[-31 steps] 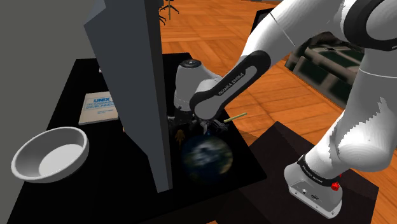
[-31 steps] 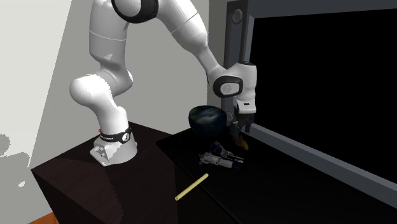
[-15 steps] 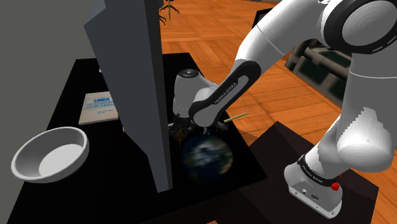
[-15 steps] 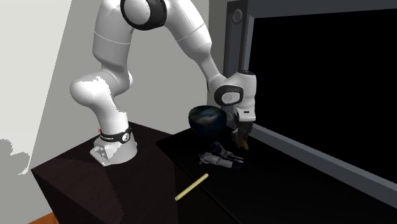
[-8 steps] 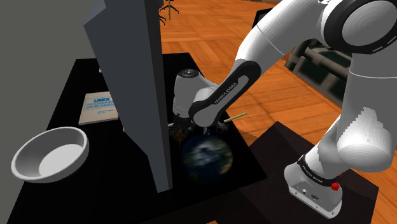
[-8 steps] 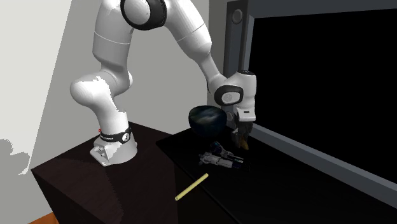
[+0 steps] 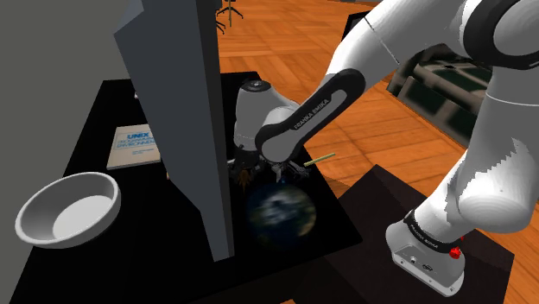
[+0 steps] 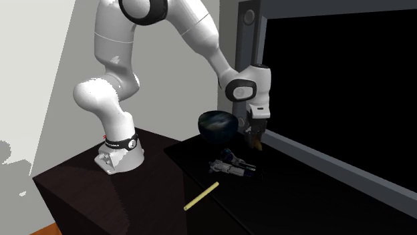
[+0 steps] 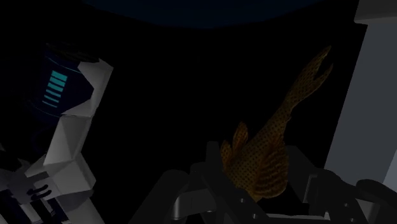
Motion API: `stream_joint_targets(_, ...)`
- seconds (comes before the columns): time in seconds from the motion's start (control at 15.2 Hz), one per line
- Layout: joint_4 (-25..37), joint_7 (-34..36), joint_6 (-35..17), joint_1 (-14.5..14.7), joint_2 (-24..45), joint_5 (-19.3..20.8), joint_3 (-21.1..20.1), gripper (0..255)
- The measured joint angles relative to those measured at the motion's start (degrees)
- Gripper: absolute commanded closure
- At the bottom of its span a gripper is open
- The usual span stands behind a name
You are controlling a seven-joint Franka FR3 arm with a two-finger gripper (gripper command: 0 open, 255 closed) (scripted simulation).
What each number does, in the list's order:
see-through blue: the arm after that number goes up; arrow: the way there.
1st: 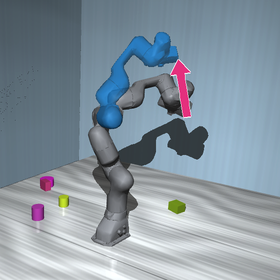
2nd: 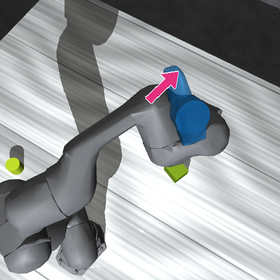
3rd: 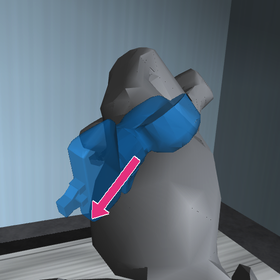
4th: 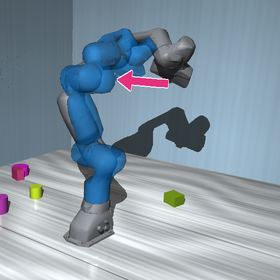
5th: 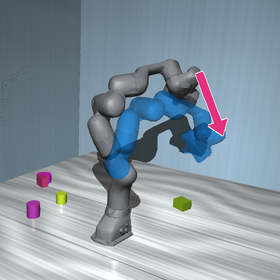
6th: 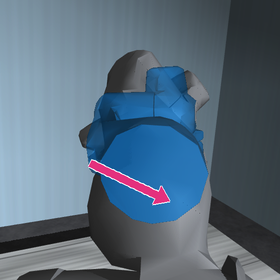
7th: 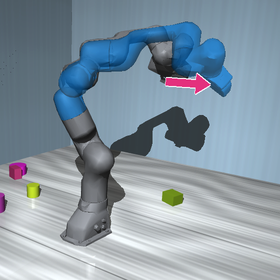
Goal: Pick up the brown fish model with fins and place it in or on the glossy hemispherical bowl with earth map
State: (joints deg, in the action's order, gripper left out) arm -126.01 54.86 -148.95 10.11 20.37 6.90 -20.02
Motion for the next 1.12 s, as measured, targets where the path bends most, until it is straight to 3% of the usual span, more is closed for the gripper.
stream_joint_targets(1.12,1.5,-3.6,11.2,-2.3,-10.3,-5.9,-2.8,255)
